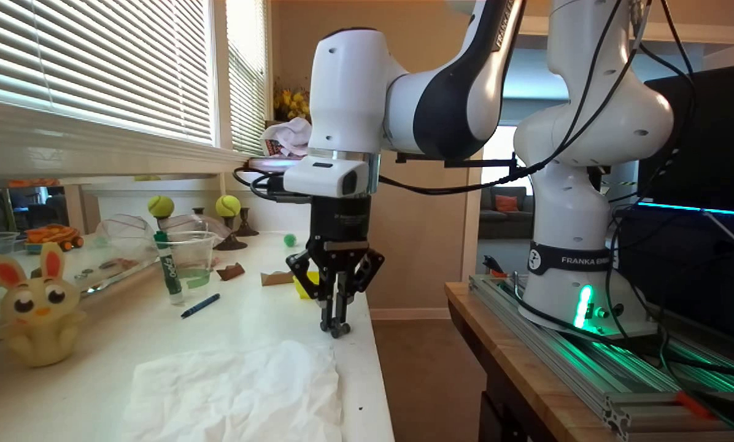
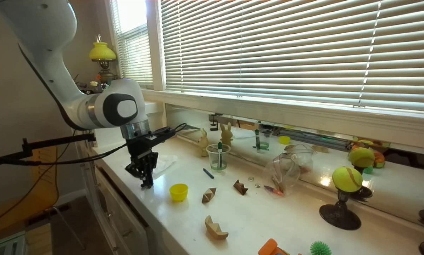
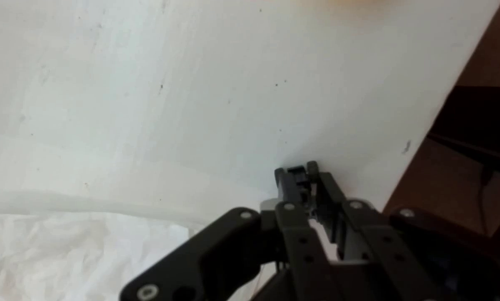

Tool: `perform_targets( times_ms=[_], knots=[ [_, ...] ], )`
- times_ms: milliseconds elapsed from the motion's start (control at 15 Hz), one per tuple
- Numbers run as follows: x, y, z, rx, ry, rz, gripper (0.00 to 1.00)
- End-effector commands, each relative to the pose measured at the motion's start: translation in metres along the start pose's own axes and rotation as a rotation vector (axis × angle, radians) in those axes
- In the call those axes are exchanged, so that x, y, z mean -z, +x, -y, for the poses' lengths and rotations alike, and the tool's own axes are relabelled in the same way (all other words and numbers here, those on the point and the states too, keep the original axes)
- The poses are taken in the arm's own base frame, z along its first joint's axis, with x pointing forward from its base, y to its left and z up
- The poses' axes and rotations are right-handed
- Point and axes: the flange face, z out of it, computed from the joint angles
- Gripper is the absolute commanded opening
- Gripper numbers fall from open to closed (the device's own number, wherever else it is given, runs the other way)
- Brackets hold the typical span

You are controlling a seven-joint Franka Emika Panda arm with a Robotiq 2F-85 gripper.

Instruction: Move the black toy car from side to side

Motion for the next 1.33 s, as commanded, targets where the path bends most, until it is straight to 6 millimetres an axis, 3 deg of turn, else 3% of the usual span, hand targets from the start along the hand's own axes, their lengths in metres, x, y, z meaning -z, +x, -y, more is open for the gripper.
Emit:
perform_targets(
  times_ms=[0, 867, 1267],
  knots=[
    [-0.007, -0.002, -0.003, -0.013, -0.001, 0.01, 0.04],
    [-0.015, -0.03, 0.005, -0.139, 0.032, 0.013, 0.04],
    [-0.013, -0.044, 0.009, -0.318, 0.089, 0.02, 0.04]
  ],
)
